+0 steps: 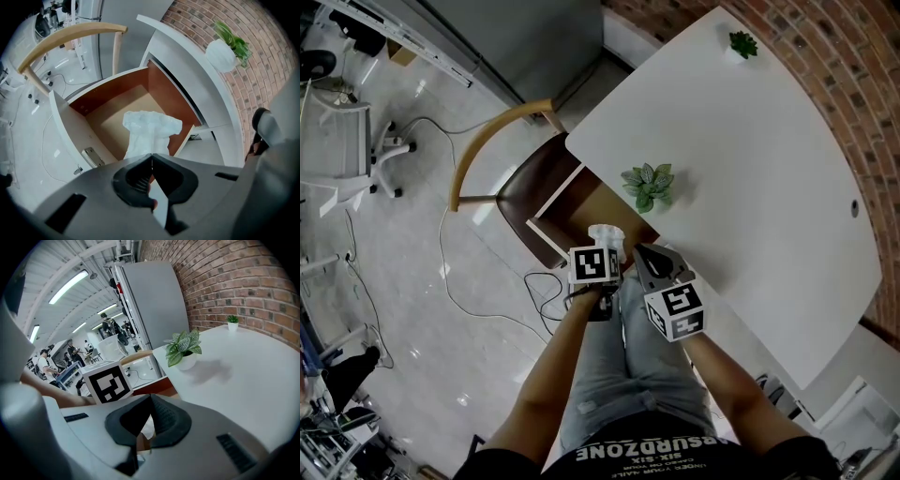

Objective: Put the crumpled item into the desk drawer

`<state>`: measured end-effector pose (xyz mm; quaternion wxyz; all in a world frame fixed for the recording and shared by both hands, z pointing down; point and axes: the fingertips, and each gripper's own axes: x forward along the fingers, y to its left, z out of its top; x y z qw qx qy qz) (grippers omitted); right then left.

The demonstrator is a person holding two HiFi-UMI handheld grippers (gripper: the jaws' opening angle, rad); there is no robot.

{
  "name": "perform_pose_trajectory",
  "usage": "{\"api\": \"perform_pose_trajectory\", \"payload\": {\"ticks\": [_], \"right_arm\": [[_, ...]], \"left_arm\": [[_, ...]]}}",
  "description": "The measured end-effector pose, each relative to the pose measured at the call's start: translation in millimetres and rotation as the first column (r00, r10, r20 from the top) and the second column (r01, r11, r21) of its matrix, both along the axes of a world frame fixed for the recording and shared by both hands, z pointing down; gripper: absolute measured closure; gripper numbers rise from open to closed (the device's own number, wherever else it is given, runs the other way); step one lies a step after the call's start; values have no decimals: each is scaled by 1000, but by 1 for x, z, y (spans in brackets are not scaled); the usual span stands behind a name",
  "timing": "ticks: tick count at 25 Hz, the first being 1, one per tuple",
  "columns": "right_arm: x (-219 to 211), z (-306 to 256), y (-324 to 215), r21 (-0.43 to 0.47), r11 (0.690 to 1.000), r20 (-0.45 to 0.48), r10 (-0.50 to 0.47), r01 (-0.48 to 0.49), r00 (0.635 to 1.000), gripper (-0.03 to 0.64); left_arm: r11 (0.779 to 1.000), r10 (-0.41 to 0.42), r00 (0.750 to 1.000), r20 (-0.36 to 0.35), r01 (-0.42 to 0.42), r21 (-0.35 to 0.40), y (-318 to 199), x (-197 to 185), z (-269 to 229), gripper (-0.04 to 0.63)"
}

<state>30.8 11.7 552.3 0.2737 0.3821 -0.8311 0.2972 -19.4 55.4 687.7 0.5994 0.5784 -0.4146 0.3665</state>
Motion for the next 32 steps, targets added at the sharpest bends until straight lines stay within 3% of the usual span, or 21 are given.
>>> {"api": "perform_pose_trajectory", "payload": {"ticks": [14, 32], "right_arm": [[-2, 12, -8, -11, 999, 9, -30, 30, 1000, 618], [5, 21, -9, -43, 998, 0, -48, 48, 999, 618]], "left_arm": [[996, -74, 997, -22, 72, -47, -12, 0, 18, 588], [970, -191, 980, -62, 178, -165, -18, 10, 46, 588]]}}
